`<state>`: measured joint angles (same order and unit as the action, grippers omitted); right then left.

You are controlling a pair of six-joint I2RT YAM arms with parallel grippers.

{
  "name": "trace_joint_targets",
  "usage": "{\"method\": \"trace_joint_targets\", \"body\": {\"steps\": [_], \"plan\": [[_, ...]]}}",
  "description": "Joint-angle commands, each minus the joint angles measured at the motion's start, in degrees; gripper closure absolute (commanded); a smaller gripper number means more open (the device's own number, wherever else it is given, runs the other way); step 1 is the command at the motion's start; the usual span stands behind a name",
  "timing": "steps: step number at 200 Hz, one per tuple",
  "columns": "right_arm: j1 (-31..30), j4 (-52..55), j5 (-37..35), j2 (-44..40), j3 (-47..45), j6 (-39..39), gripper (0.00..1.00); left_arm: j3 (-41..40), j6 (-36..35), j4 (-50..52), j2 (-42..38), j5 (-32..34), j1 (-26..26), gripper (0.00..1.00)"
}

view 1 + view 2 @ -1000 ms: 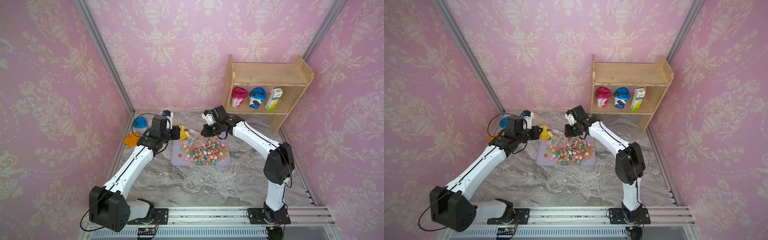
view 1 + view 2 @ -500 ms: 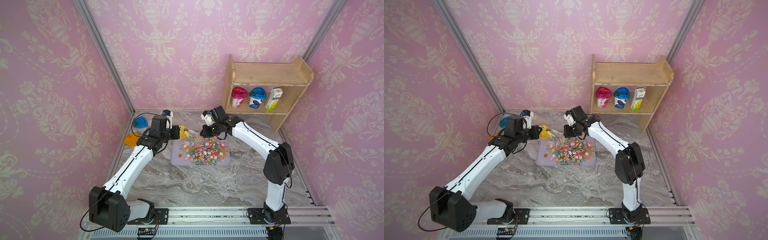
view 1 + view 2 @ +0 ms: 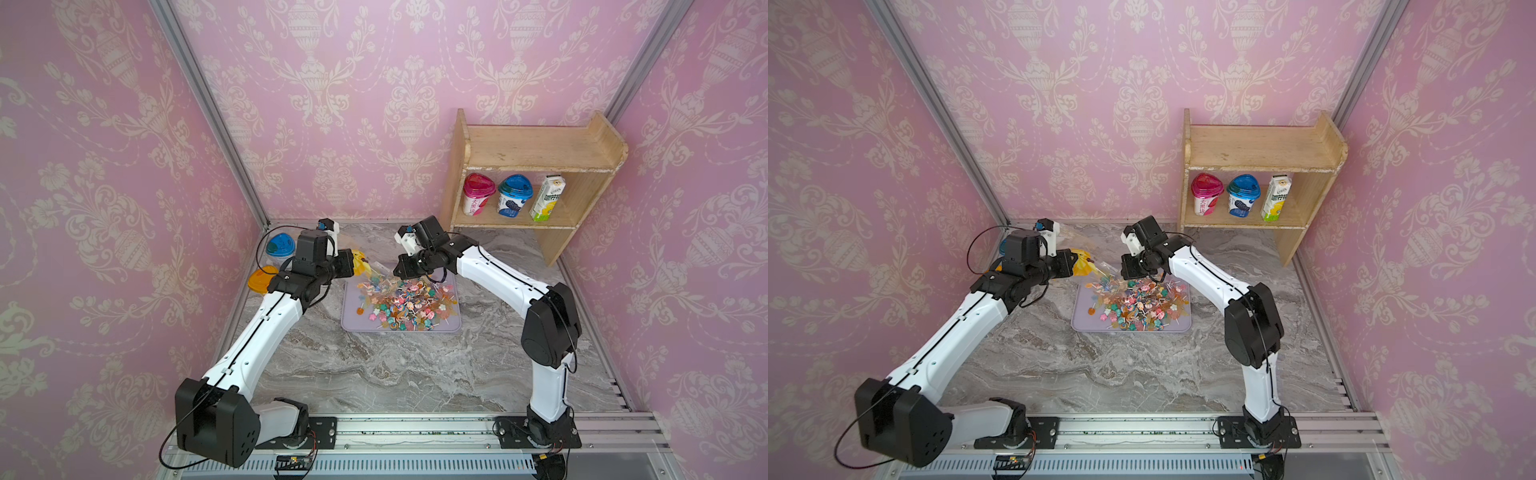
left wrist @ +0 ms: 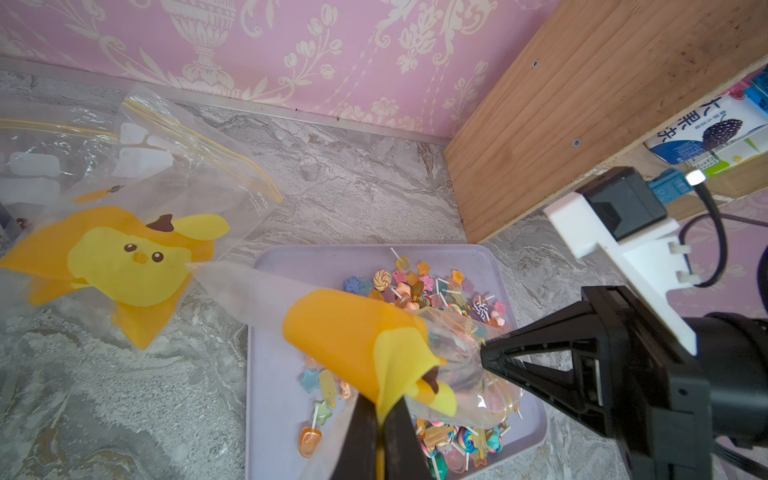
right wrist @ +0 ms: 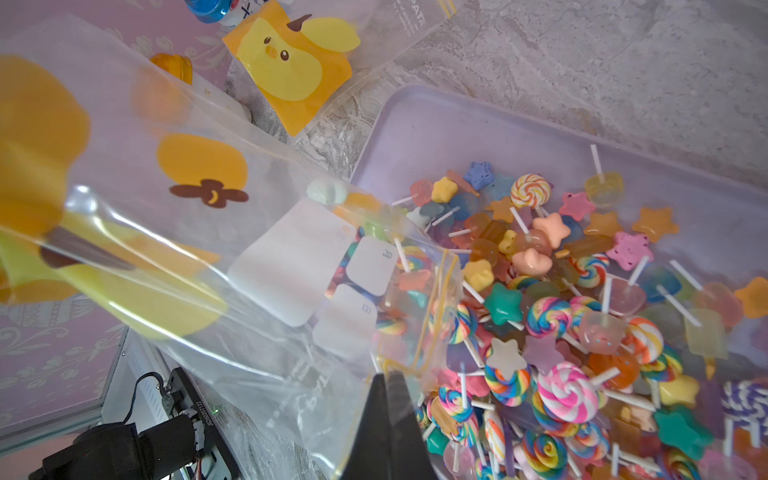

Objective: Pour candies out of the ziploc bag
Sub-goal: 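Pour the candies out of the ziploc bag onto the tray.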

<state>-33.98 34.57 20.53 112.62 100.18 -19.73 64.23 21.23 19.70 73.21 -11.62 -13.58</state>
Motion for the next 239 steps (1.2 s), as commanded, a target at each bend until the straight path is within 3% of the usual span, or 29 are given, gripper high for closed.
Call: {"method": "trace_joint_targets", "body": {"steps": [1,239], "plan": [[-0.39,0.94,0.19,1.06,2.08,-1.02,1.00,1.34,-1.94,0.18,-2.50,1.51,1.08,1.00],[-3.51,-3.21,0.58,4.52,-0.25,-3.39,1.00,-0.20,-3.03,4.26,-6.85,3.18,2.16,1.00]]}}
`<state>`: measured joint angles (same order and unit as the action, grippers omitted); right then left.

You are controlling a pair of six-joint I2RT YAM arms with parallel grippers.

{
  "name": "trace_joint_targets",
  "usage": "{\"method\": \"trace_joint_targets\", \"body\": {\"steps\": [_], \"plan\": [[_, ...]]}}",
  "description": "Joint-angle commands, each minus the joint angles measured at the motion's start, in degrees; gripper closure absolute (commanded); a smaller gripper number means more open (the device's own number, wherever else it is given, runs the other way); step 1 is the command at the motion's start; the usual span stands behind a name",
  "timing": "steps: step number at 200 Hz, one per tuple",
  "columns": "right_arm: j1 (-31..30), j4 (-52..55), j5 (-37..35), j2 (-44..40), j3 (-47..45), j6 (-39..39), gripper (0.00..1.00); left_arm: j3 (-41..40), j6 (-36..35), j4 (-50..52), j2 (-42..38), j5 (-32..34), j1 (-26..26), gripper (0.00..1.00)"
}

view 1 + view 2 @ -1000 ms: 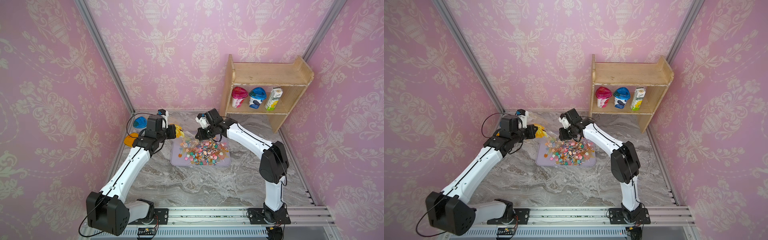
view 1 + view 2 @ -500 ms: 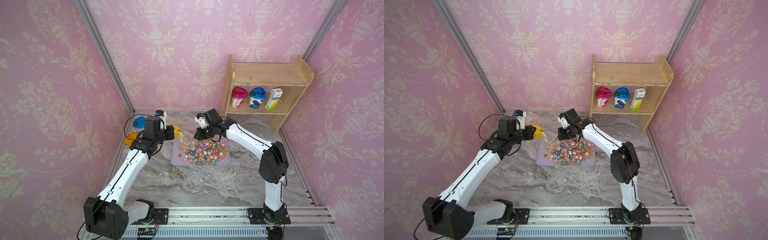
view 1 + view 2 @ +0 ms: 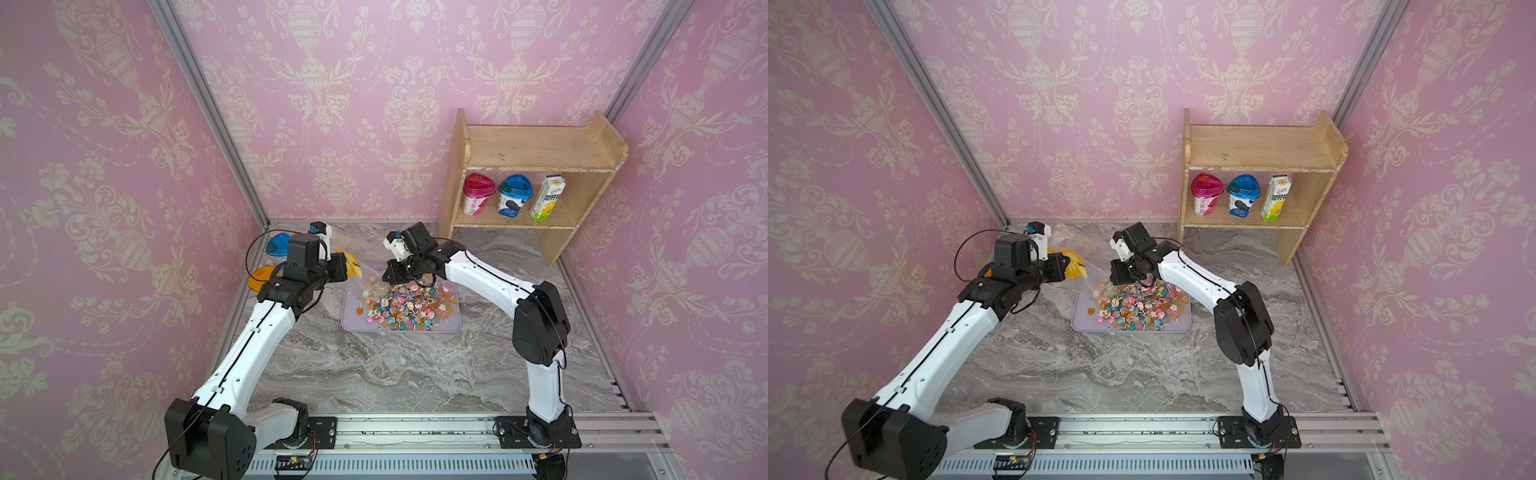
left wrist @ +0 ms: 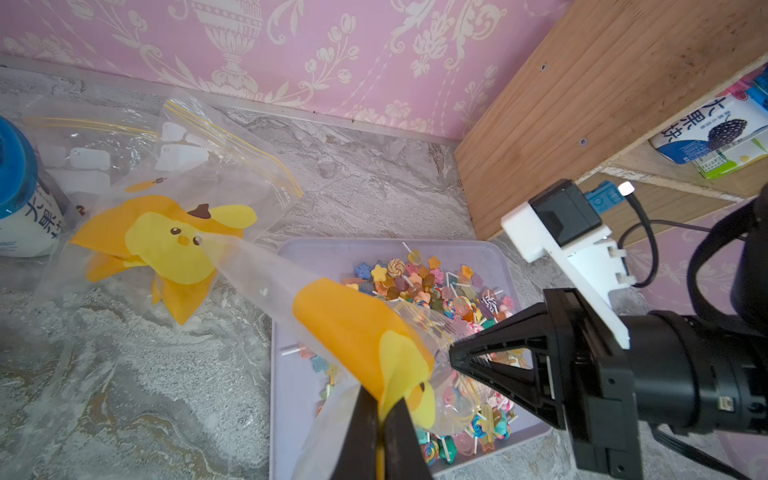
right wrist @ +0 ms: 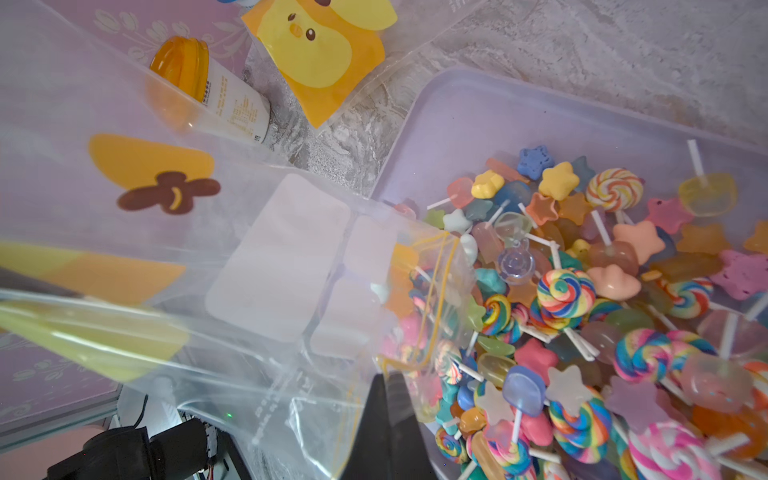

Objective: Pour candies out of the ziploc bag
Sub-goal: 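Pour the candies out of the ziploc bag onto the tray.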

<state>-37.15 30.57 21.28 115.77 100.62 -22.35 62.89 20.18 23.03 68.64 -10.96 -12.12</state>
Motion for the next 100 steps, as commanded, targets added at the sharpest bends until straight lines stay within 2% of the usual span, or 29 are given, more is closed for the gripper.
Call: {"method": "trace_joint_targets", "body": {"steps": [1,61,100], "plan": [[-0.36,0.75,-0.18,1.38,-0.64,-0.77,1.00,1.11,-1.98,0.95,-2.28,2.52,0.69,1.00],[-0.69,-0.44,-0.44,1.67,-2.05,-1.12,1.00,3.81,-0.65,4.88,-3.07,-1.16,0.51,1.00],[-0.70,-2.20,-0.82,1.26,-4.11,-1.56,1.00,0.93,-0.98,7.04,-3.09,-1.44,0.04,1.00]]}}
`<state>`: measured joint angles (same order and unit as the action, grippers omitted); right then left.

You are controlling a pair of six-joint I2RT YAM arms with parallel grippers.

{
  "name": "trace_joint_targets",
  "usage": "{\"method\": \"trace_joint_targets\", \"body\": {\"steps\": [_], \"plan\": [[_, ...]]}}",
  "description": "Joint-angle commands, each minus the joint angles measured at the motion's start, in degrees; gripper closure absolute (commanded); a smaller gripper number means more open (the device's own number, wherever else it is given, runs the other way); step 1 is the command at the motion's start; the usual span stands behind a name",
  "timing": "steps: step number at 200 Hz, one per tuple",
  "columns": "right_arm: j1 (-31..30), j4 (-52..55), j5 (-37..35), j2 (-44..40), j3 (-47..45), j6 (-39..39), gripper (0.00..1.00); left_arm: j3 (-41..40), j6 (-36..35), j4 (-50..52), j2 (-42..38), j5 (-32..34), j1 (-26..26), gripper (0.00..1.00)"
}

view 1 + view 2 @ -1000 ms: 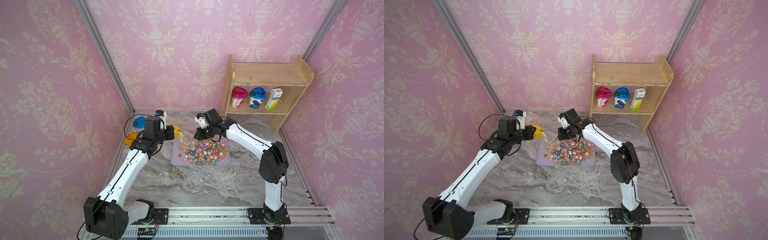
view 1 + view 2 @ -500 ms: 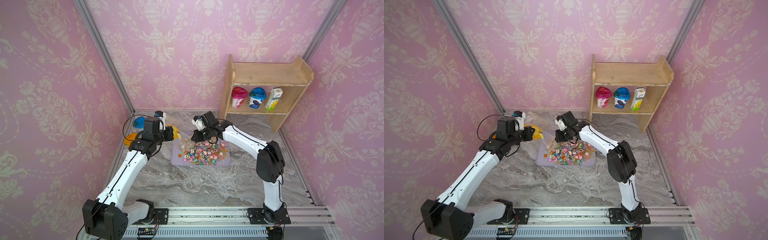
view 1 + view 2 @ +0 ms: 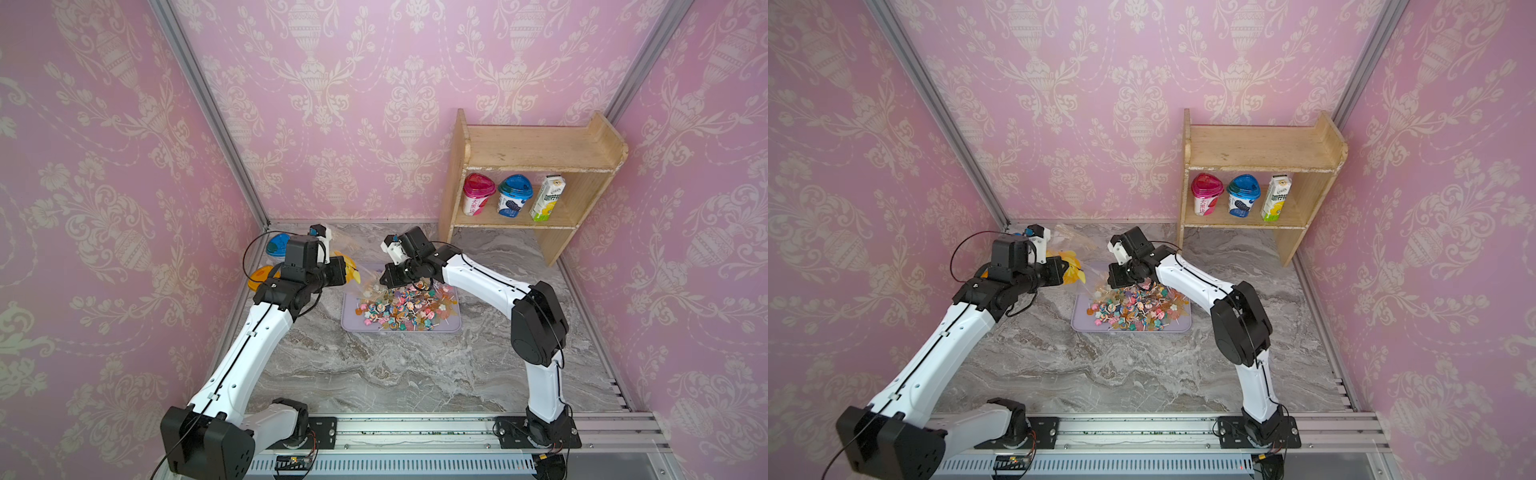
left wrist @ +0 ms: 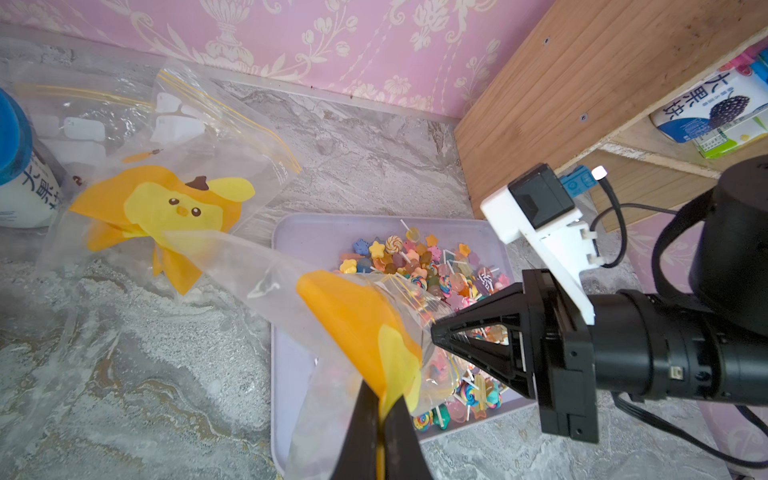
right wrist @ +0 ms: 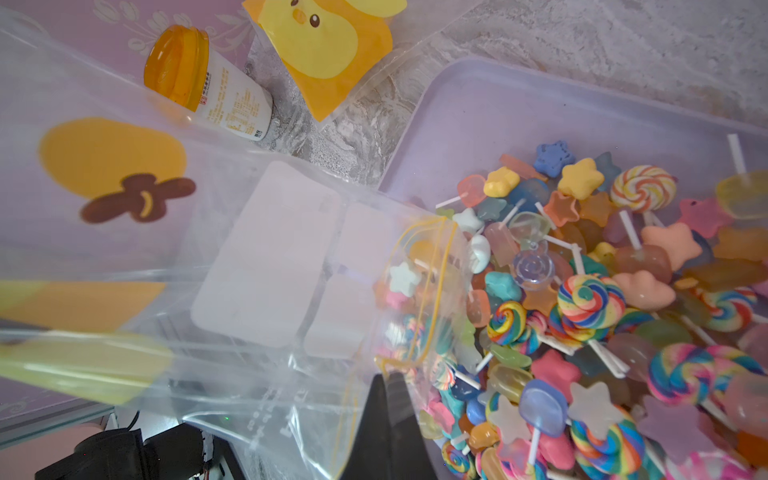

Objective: Pour candies out of the ziploc bag
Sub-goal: 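Pour the candies out of the ziploc bag onto the tray.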

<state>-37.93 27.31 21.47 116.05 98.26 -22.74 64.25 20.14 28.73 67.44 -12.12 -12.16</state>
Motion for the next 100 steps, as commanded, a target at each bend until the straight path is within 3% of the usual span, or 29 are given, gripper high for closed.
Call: {"method": "trace_joint_targets", "body": {"steps": [1,37,100], "plan": [[0.07,1.07,-1.01,1.00,-1.71,-1.16,1.00,-0.56,-0.92,1.33,-1.93,-0.28,0.06,1.00],[0.09,1.01,-1.02,1.28,-1.36,-1.19,1.00,-2.32,-0.54,1.48,-2.75,-0.45,-0.51,1.00],[0.18,-0.40,-0.19,0.46,-1.79,-2.26,1.00,-3.48,0.58,-0.97,-1.29,-2.22,-0.60,0.67]]}}
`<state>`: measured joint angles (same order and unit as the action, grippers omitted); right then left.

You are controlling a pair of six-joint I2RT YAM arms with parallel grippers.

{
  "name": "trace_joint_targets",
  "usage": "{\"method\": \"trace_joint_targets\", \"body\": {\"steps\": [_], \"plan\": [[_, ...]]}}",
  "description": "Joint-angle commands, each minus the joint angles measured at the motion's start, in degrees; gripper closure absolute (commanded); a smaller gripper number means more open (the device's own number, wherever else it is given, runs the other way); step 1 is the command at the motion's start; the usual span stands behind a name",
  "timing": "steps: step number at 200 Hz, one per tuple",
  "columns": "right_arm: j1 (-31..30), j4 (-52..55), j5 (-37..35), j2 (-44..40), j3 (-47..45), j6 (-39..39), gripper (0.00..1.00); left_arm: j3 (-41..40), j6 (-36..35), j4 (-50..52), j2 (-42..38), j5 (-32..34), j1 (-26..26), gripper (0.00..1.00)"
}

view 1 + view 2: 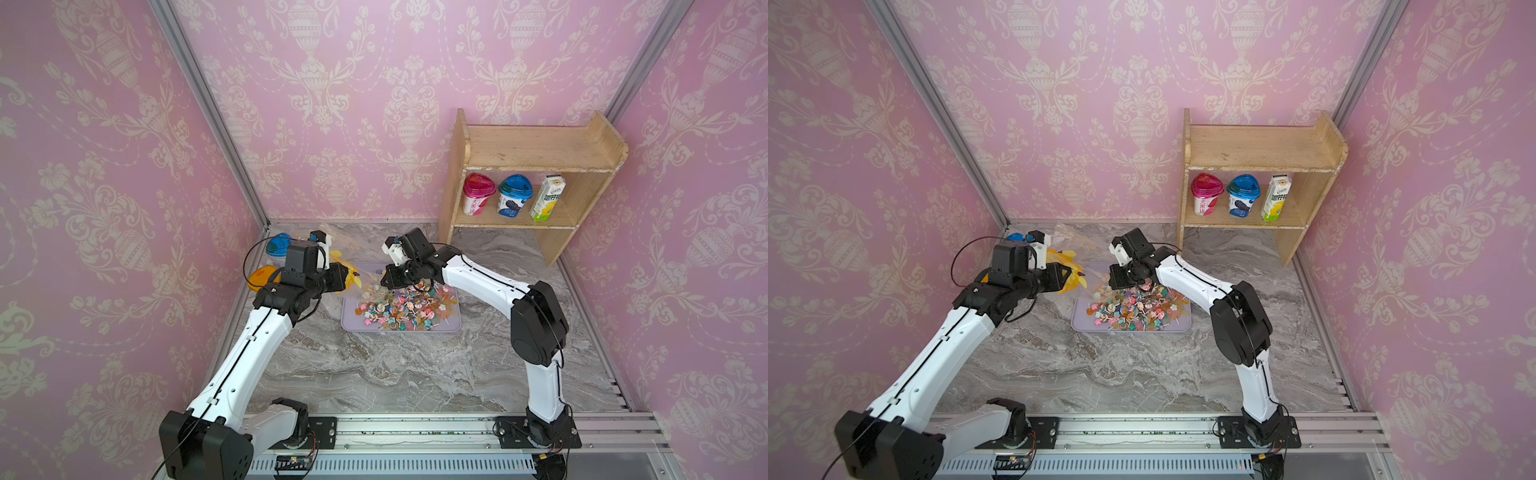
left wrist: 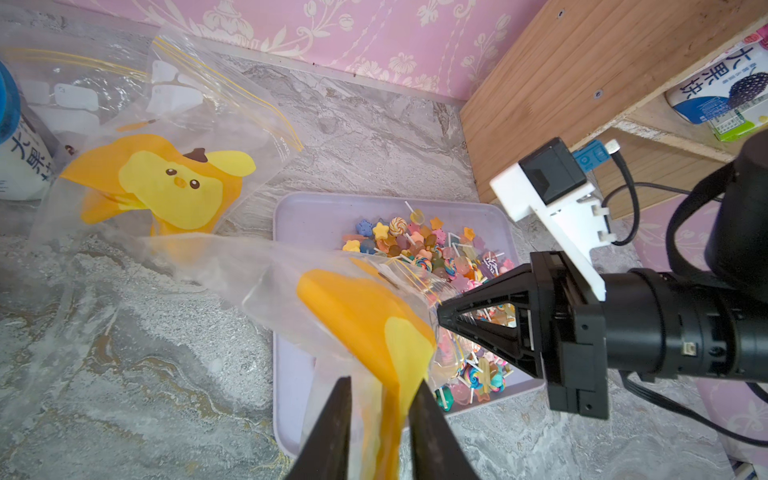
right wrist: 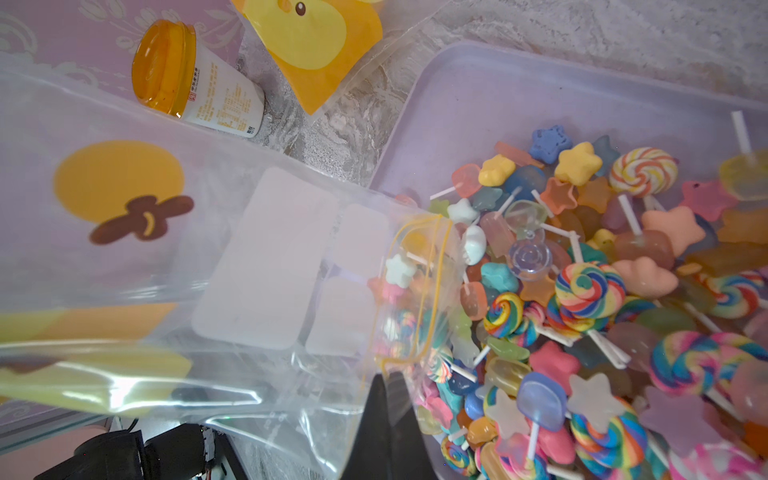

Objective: Pour candies out of the ziploc bag
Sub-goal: 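Pour the candies out of the ziploc bag onto the tray.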

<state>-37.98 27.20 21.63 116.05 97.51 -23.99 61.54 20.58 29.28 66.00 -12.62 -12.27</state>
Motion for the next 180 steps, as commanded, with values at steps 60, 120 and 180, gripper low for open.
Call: {"method": "trace_joint_targets", "body": {"steps": [60,120,180], "plan": [[0.15,-0.44,-0.16,0.14,-0.90,-1.23,1.00,-1.62,0.52,-2.38,0.89,-2.58,-0.51,0.61],[0.17,-0.37,-0.10,-0.69,-0.75,-1.50,1.00,-1.45,0.37,-2.04,3.08,-3.73,-0.92,0.50],[0.18,0.31,-1.38,-2.44,-0.87,-1.24,1.00,6.04,-4.11,3.30,6.02,0.39,-4.11,1.00]]}}
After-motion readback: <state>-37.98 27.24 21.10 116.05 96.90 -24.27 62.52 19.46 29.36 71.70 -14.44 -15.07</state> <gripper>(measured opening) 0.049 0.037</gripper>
